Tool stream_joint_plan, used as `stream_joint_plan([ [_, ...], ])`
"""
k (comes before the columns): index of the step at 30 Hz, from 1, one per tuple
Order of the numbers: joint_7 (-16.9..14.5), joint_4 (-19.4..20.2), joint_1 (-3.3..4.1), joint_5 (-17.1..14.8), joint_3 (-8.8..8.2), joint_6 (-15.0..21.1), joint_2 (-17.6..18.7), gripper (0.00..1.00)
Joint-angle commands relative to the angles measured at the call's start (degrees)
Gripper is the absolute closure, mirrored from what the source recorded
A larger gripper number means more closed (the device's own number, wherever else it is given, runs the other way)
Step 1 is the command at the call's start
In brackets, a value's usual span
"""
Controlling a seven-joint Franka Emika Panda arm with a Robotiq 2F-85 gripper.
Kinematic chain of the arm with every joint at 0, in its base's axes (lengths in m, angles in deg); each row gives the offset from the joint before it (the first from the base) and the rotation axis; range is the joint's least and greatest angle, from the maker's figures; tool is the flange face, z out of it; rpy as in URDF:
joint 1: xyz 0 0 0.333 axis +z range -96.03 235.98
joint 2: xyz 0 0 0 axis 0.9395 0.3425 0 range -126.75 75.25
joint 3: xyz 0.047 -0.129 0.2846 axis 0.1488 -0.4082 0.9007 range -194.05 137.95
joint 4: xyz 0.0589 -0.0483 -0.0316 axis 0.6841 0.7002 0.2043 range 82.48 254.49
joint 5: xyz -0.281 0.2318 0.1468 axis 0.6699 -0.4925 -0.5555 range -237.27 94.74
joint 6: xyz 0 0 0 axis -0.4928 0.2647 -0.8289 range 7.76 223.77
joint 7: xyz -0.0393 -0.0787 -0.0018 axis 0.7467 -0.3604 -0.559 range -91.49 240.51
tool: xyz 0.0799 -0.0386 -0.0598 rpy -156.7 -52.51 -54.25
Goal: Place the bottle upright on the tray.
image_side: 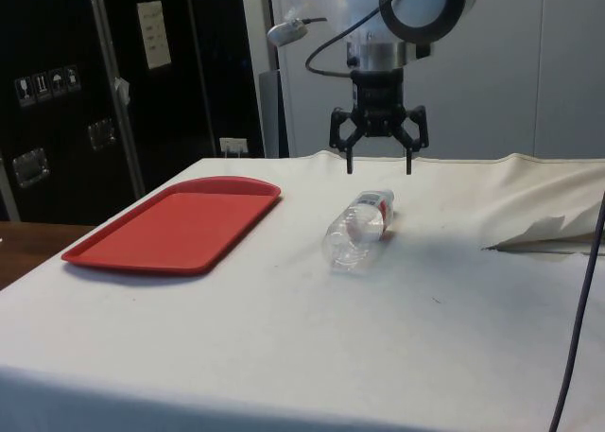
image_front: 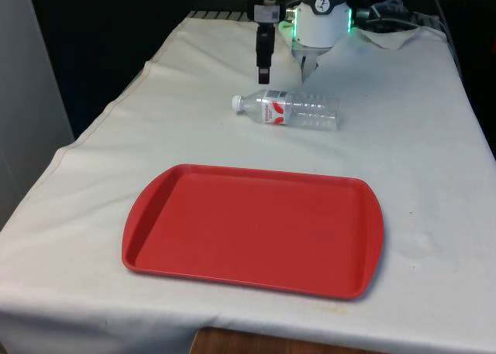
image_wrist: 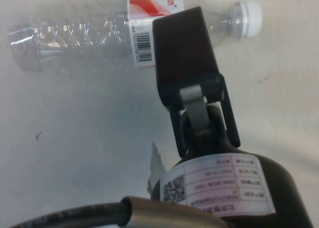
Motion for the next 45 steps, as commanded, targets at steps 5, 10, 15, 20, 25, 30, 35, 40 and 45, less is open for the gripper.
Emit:
stream_joint_plan([
  [5,2.35,-0.06,0.00,-0.52,0.00,0.17,0.06,0.00],
  [10,2.58,0.00,0.00,-1.55,0.06,0.17,0.06,0.00],
  [15,2.52,0.00,0.06,-3.67,0.06,0.29,0.17,0.00],
  [20,1.95,0.06,0.23,-6.13,0.17,0.34,0.23,0.00],
  [25,1.43,0.11,0.34,-8.65,0.34,0.34,0.46,0.00],
  [30,1.15,0.06,0.46,-10.94,0.46,0.29,0.86,0.00],
  [35,0.97,-0.06,0.57,-13.01,0.52,0.23,1.26,0.00],
  [40,0.63,-0.06,0.63,-15.36,0.69,0.00,1.38,0.00],
  [45,0.23,-0.11,0.63,-17.48,0.74,-0.29,1.55,0.00],
])
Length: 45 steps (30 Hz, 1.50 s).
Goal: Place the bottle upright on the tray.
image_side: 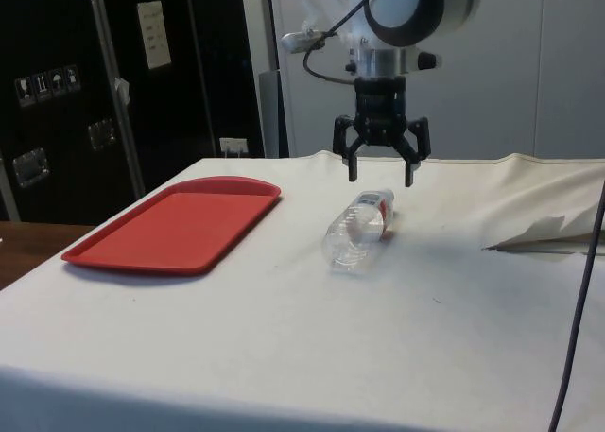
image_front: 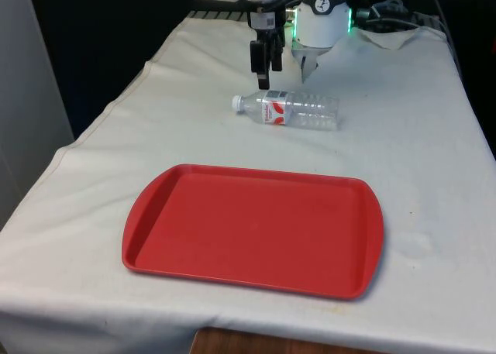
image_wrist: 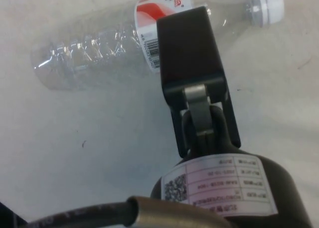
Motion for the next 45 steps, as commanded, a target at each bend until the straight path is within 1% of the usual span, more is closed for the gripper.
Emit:
stream_joint_plan([
  [1,0.00,0.00,0.00,-0.34,0.00,0.00,0.06,0.00],
  [2,-1.60,0.11,0.23,-3.15,0.34,-0.34,-0.63,0.00],
  [5,-2.23,0.06,0.17,-4.81,0.34,-0.63,-0.63,0.00],
  [8,-3.67,0.00,0.06,-6.47,0.23,-0.97,-0.63,0.00],
  [9,-1.72,-0.06,-0.06,-3.95,-0.11,-0.34,0.29,0.00],
  [10,-3.72,-0.06,0.06,-6.47,0.17,-0.92,-0.40,0.00],
  [16,-3.15,-0.11,-0.06,-5.50,-0.06,-0.80,0.11,0.00],
  [17,-2.52,-0.11,-0.06,-4.64,-0.11,-0.63,0.29,0.00],
  [18,-3.21,-0.11,-0.06,-5.56,-0.06,-0.86,0.06,0.00],
  [24,-4.24,0.06,0.00,-6.99,0.06,-1.49,-0.57,0.00],
  [25,-2.52,-0.11,-0.11,-4.70,-0.23,-1.03,0.29,0.00],
  [26,-4.47,0.06,0.00,-7.28,0.11,-1.55,-0.69,0.00],
  [31,-5.96,-0.06,0.11,-9.05,0.23,-1.78,-0.74,0.00],
  [32,-6.99,-0.17,0.11,-10.26,0.29,-1.83,-0.63,0.00],
  [34,-8.02,-0.34,0.17,-11.46,0.34,-1.95,-0.46,0.00],
  [35,-6.47,-0.23,0.00,-9.17,0.00,-1.43,0.29,0.00],
  [36,-8.54,-0.40,0.17,-12.03,0.34,-2.06,-0.40,0.00],
  [38,-9.51,-0.63,0.17,-13.18,0.40,-2.35,-0.34,0.00],
  [39,-10.49,-0.80,0.17,-14.27,0.46,-2.64,-0.23,0.00],
  [43,-12.43,-1.32,0.17,-16.44,0.57,-3.09,0.11,0.00],
  [44,-11.12,-1.15,0.06,-14.50,0.29,-2.64,0.80,0.00],
  [45,-13.41,-1.66,0.17,-17.65,0.69,-3.32,0.52,0.00],
])
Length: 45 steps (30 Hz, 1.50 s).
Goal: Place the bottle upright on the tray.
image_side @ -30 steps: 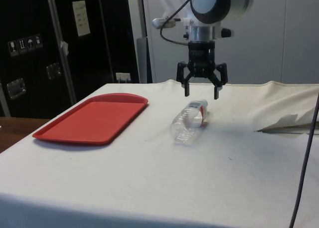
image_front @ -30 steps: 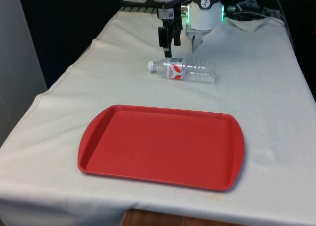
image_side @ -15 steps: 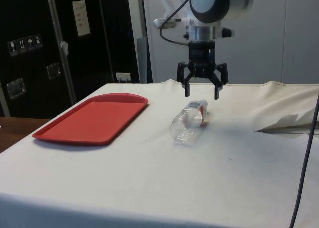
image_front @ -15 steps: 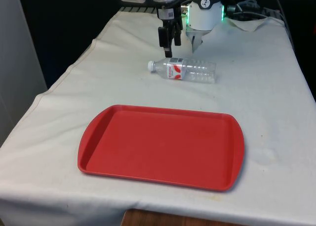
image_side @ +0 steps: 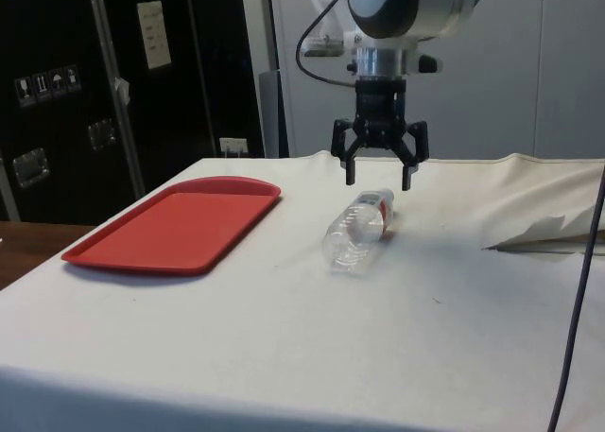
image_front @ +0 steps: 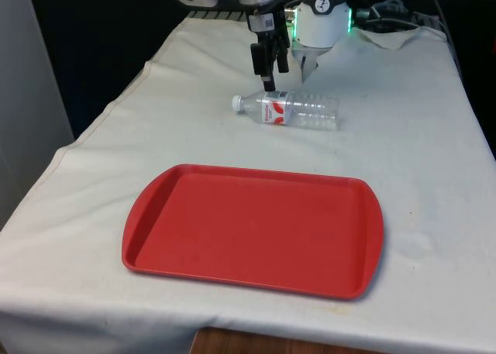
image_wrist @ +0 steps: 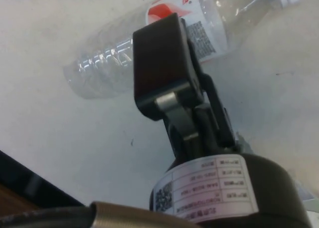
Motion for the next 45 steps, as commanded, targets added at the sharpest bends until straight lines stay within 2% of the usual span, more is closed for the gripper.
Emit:
stream_joint_plan([
  [1,-1.78,-0.34,0.11,-2.46,0.34,-0.57,-0.46,0.00],
  [7,-5.79,-1.89,0.06,-7.10,0.69,-1.60,1.43,0.00],
  [8,-3.72,-1.43,0.06,-4.35,0.29,-0.97,1.72,0.00],
  [9,-5.79,-1.89,0.06,-7.10,0.69,-1.60,1.43,0.00],
  [10,-6.88,-2.29,0.00,-8.19,0.69,-2.01,1.89,0.00],
  [17,-11.46,-3.32,-0.52,-12.09,0.17,-3.38,3.21,0.00],
  [18,-9.91,-3.09,-0.11,-10.49,-0.06,-2.64,3.72,0.00],
  [19,-12.26,-3.50,-0.63,-12.66,0.00,-3.67,3.38,0.00],
  [25,-17.93,-4.70,-0.92,-16.79,-1.49,-6.25,4.47,0.00],
  [26,-16.84,-4.53,-0.52,-15.64,-1.72,-5.67,4.98,0.00],
  [27,-18.51,-4.81,-0.92,-17.25,-1.66,-6.59,4.53,0.00],
  [32,-21.31,-5.44,-1.03,-19.37,-2.58,-8.31,4.81,0.00],
  [33,-20.97,-5.33,-0.69,-18.68,-3.04,-8.31,5.16,0.00],
  [34,-22.46,-5.73,-1.15,-20.17,-2.98,-9.17,4.93,0.00],
  [41,-26.81,-6.76,-1.32,-23.61,-4.53,-12.26,6.02,0.00],
  [42,-25.55,-6.47,-0.97,-22.17,-4.76,-11.69,6.02,0.00],
  [43,-27.33,-6.88,-1.32,-24.06,-4.64,-12.55,6.25,0.00],
  [45,-28.42,-7.16,-1.38,-25.10,-4.87,-13.18,6.82,0.00],
])
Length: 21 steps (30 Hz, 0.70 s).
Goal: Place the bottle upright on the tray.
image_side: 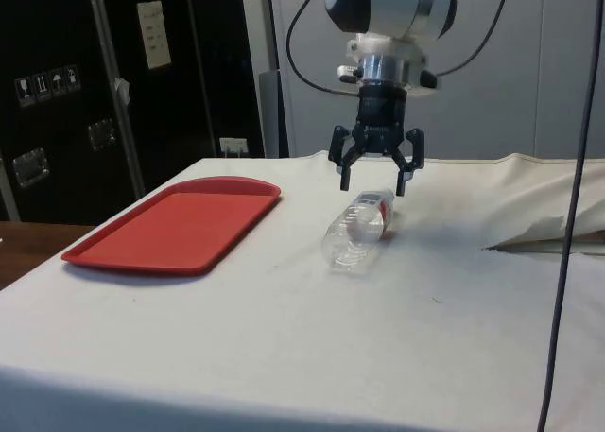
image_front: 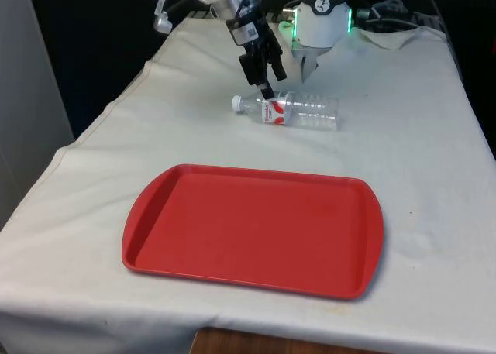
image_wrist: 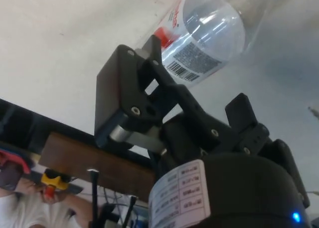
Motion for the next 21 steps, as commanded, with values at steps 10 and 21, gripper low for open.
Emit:
stream_joint_plan([
  [10,-5.67,-1.95,-0.69,-5.50,-0.69,-3.67,2.69,0.00],
  [21,-10.94,-4.30,-1.26,-9.80,-2.64,-9.22,6.02,0.00],
])
